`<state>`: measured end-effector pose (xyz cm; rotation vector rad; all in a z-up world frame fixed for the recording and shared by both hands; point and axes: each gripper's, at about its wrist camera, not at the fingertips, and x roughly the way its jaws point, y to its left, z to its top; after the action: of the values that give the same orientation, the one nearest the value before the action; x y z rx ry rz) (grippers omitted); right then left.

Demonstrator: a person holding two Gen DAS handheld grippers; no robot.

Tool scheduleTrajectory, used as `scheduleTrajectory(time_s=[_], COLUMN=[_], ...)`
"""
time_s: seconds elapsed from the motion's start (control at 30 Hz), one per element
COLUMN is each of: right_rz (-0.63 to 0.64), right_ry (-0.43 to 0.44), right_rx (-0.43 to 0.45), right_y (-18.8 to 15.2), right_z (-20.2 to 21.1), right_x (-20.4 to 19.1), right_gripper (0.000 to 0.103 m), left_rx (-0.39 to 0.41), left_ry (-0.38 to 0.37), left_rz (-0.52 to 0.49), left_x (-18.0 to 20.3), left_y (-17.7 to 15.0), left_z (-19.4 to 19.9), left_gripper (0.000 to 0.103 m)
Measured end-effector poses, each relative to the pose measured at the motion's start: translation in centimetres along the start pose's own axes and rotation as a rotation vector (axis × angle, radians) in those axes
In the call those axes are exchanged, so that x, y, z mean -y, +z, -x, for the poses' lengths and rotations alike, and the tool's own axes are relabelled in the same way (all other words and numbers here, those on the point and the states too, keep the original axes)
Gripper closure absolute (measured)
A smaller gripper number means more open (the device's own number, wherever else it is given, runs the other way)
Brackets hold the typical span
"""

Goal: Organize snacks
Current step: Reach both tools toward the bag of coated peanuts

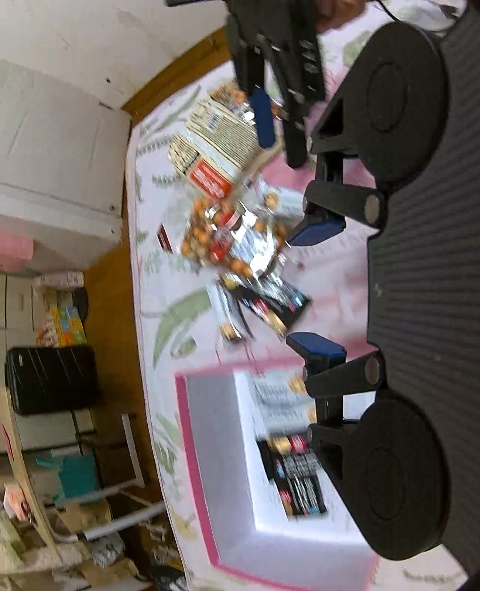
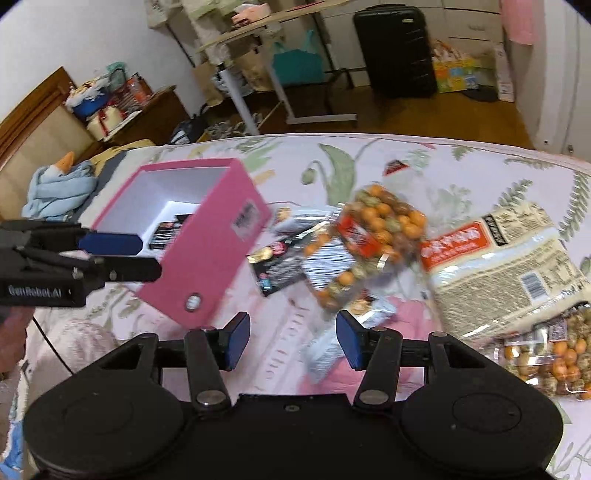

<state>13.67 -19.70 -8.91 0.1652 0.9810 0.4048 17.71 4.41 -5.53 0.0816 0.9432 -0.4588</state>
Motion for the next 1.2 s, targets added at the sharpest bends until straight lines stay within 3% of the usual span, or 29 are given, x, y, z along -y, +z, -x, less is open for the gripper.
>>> scheduleTrajectory(time_s=[0.13, 0.3, 0.43, 0.53, 0.63, 0.73, 0.93, 1.2], right_rz=[0.008, -0.031, -0.064, -0.092, -0.095, -0.053, -0.002, 0.009], right_ry=[-0.008, -0.012, -0.021, -0.035, -0.051, -0.056, -0.069, -0.133], right_rx=[0.038, 0.046, 0.056, 0.051, 0.043, 0.056, 0.07, 0.063], right_y=[-0.5, -0.1, 0.6, 1.0, 1.0, 1.0, 0.9, 1.1], right_z=[-0.9, -3.8, -6.6, -8.3, -9.5, -10.0, -10.3, -10.3], right_x=[1.4, 3.2, 4.4, 5.1, 5.2, 4.9, 4.4, 3.3], right_gripper=[0.046, 0.046, 0.044, 0.042, 0.036, 0.034, 0.03, 0.02], left_rx=[0.019, -0.018, -0.062, -0.028, -0.006, -0.002, -0.085, -0.188], left_ry=[-0.033, -0.038, -0.007, 0.053, 0.062, 0.017, -0.18, -0.314], left_rz=[0.018, 0.028, 0.057, 0.03, 0.024, 0.052, 0.138, 0.13], left_x=[1.0, 1.6, 1.8, 2.6, 2.7, 2.0, -0.1, 0.5], left_y=[1.3, 3.4, 5.0, 5.7, 6.1, 6.5, 6.6, 5.6], left_z=[-3.4, -9.5, -14.4, -16.4, -17.8, -18.1, -19.0, -19.2], left_gripper=[0.054, 0.054, 0.055, 0.054, 0.053, 0.053, 0.048, 0.045])
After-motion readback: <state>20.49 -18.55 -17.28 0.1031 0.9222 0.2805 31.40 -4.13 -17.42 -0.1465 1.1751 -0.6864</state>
